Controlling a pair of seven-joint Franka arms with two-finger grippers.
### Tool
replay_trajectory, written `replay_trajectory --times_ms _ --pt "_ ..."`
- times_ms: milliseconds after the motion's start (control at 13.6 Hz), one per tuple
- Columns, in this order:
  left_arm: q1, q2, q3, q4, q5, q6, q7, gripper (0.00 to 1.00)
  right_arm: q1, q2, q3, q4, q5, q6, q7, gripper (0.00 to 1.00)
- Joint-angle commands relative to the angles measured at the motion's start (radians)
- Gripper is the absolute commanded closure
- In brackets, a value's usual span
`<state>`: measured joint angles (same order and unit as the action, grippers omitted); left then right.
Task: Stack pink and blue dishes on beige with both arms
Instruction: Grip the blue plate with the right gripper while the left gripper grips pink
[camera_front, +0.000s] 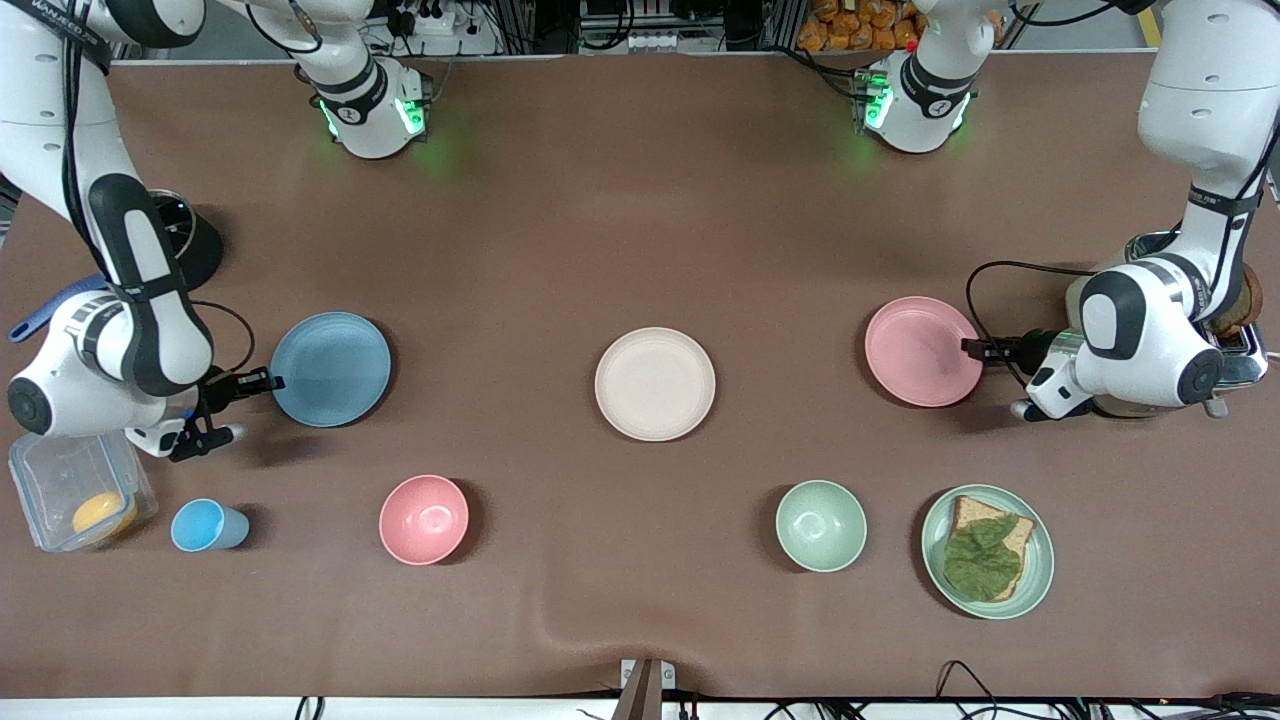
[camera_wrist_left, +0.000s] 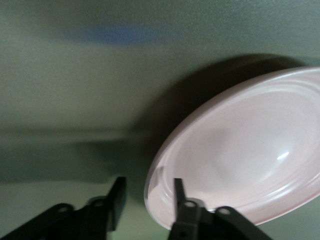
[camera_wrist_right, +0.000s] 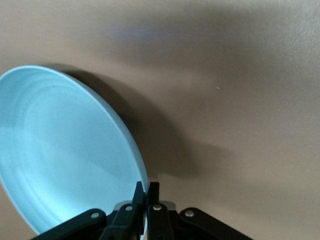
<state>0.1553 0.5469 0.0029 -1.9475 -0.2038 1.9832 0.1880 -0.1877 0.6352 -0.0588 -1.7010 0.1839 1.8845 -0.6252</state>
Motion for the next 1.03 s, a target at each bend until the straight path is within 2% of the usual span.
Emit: replay_trajectory --times_ms 0,147,513,660,953 --pt "0.006 0.030 0.000 0.033 -0.028 0.003 0.053 0.79 -0.006 -0.002 0.005 0.145 0.009 -0.175 -0.008 1.00" --pt "0.021 0.033 0.000 0.038 -0.028 0.003 0.093 1.00 -0.001 -0.009 0.005 0.228 0.006 -0.285 -0.008 1.00" --pt "0.018 0.018 -0.001 0.071 -0.028 -0.047 0.093 1.00 0.042 -0.025 0.000 0.426 0.003 -0.530 0.039 1.00" --pt "0.015 0.013 0.000 0.123 -0.028 -0.117 0.090 1.00 0.062 -0.041 0.001 0.446 0.002 -0.600 0.080 1.00" --pt "0.010 0.005 0.000 0.232 -0.014 -0.210 0.085 1.00 0.093 -0.115 0.001 0.454 -0.043 -0.623 0.140 1.00"
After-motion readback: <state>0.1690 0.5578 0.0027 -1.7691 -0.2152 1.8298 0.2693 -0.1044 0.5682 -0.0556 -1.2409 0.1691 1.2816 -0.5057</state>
